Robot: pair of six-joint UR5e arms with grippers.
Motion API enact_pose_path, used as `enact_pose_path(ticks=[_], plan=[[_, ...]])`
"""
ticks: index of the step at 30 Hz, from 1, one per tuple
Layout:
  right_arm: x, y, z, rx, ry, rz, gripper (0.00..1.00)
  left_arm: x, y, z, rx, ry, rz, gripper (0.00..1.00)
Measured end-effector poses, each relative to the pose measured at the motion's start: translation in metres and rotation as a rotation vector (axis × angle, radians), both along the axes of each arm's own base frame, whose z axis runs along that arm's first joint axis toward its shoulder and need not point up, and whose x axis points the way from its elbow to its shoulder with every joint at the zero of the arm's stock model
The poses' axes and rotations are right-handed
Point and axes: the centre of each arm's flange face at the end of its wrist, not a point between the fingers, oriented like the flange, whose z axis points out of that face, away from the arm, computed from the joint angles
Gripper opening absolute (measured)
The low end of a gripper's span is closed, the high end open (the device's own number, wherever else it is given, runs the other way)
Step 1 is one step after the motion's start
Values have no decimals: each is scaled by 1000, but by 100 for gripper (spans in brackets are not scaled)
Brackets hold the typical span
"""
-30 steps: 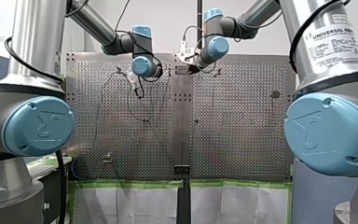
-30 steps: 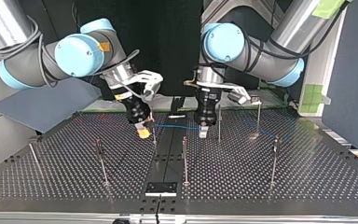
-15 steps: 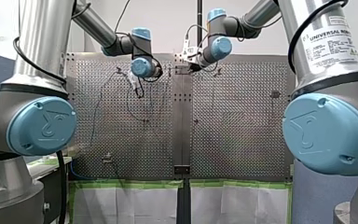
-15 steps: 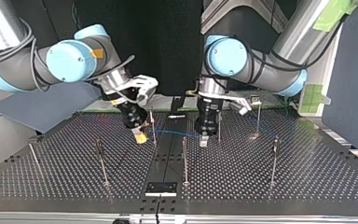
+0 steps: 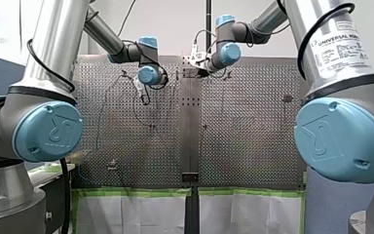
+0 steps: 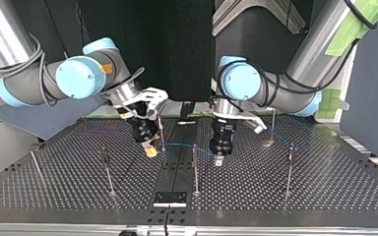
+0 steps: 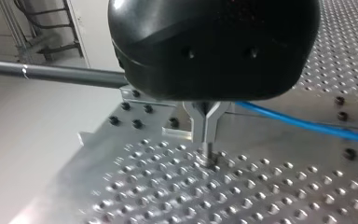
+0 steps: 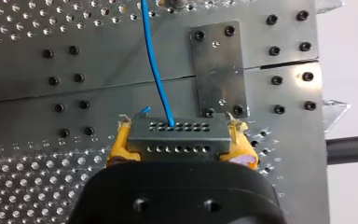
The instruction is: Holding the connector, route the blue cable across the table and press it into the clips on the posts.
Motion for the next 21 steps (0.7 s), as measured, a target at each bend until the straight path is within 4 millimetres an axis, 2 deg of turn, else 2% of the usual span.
enact_pose_path(ticks=[4,10,14,21], plan=[[2,-10,-7,7,2,-5,0,9,-1,-11,7,15,-9,0],[-7,-27,-13,13,2,-30,0,22,1,-17,9,21,-4,0],[-14,-39,-14,13,1,-42,0,34,4,-16,8,17,4,0],[-22,-51,-10,3,-6,-48,0,38,7,-13,9,18,11,0]])
